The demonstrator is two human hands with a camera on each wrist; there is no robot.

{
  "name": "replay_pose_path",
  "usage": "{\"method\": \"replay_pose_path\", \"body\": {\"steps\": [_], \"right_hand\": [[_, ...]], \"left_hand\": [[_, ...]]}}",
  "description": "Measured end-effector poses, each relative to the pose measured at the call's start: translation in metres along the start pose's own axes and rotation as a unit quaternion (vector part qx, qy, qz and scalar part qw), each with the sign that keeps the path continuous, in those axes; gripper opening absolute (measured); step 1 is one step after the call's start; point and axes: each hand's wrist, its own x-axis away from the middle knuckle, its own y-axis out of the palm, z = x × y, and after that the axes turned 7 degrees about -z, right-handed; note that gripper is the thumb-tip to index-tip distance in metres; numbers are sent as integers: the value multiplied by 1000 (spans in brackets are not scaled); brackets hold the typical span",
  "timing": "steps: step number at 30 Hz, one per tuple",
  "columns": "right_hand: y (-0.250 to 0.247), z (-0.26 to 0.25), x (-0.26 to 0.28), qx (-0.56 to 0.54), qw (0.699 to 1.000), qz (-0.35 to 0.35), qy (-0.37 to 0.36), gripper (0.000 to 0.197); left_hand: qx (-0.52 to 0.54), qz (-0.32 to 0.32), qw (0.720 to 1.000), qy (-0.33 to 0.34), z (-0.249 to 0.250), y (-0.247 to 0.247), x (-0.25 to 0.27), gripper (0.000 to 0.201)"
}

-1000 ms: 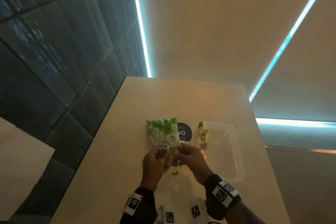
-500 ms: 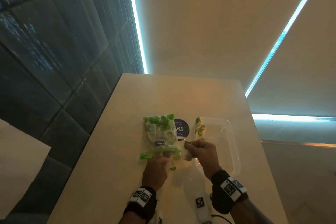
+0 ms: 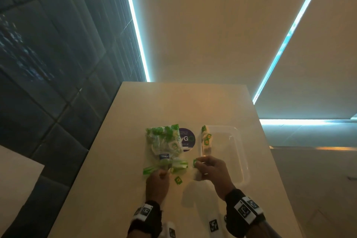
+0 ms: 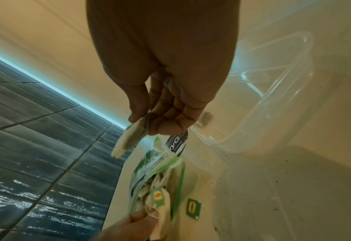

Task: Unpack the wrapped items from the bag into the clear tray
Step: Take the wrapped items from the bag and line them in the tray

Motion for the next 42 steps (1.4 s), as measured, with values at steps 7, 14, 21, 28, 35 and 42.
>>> {"method": "replay_pose_path", "body": {"steps": [7,14,21,28,35,42], "right_hand": [[10,-11,-2,-11,996,-86,13,20],[30,-34,-5,-59,987,-148,12,5],[44,-34,-8,-38,995,-97,-8,7],[47,-30,-4,-23,997,-39,-56,9],[41,-29,-2,-47,994,-87,-43,15],[34,-31,-6,-2,998,-3,-63,9]], "left_hand": [[334,-47,941,-8,25,-23,18,10],[308,-47,947,78,38,-39,22,10],[281,-62,951,113,46,-42,30,18],[272,-60,955,99,48,-40,32,14],[264,-28,959,98,54,-33,32,16],[205,0,971,120,51,-25,27,9]]}}
